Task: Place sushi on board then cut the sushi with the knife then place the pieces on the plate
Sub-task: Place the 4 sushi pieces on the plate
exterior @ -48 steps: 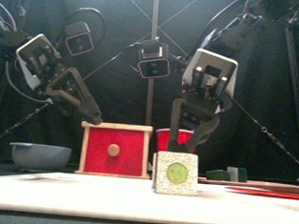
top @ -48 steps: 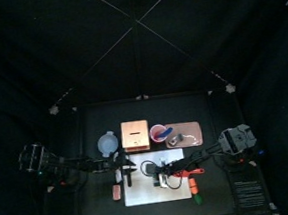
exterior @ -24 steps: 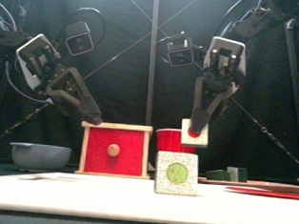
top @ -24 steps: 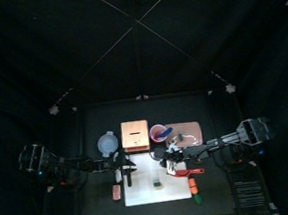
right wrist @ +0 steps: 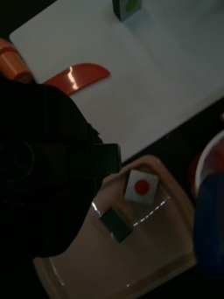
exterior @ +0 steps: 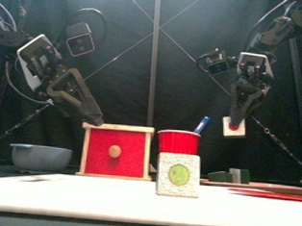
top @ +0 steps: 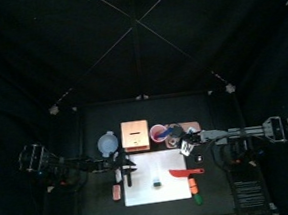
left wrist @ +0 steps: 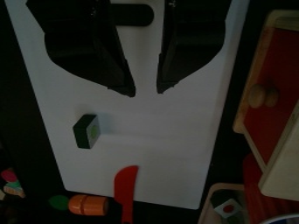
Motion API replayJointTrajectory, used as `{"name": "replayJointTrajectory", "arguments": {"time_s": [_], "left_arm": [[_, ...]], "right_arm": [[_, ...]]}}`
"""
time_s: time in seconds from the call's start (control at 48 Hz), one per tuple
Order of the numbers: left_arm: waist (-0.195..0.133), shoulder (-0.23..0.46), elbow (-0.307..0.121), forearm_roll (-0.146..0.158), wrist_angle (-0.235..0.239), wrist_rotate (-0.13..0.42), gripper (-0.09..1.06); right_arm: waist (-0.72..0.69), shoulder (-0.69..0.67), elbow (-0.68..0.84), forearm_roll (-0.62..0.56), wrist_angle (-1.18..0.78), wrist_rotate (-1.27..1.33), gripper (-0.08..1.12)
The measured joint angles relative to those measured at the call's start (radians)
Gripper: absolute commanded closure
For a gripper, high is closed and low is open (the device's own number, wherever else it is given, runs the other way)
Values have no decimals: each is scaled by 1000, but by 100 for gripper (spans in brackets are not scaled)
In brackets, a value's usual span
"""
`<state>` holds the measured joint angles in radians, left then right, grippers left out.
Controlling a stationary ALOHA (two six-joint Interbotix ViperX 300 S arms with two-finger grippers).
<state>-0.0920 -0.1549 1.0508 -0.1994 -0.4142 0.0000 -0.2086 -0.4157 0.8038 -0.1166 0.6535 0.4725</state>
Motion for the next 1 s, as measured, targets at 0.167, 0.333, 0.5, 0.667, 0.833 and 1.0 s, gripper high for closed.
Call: {"name": "replayJointTrajectory", "arguments": {"time_s": [0.167, 0.333, 0.5, 0.667, 0.833, 1.0], "left_arm": [[2, 0, 0, 0, 0, 0, 28], [2, 0, 0, 0, 0, 0, 28], [3, 0, 0, -2, 0, -2, 28], [5, 0, 0, -2, 0, 0, 28], [5, 0, 0, -2, 0, 0, 28], [5, 0, 0, 0, 0, 0, 28]], "right_arm": [[-109, -89, 83, 5, 2, 0, 53], [-190, -112, 149, 5, -2, -2, 53], [-209, -112, 199, 11, -23, -2, 52], [-218, -101, 221, 14, -75, -2, 46], [-239, -60, 232, 11, -109, -2, 35], [-242, -25, 222, 0, -140, -2, 27]]}}
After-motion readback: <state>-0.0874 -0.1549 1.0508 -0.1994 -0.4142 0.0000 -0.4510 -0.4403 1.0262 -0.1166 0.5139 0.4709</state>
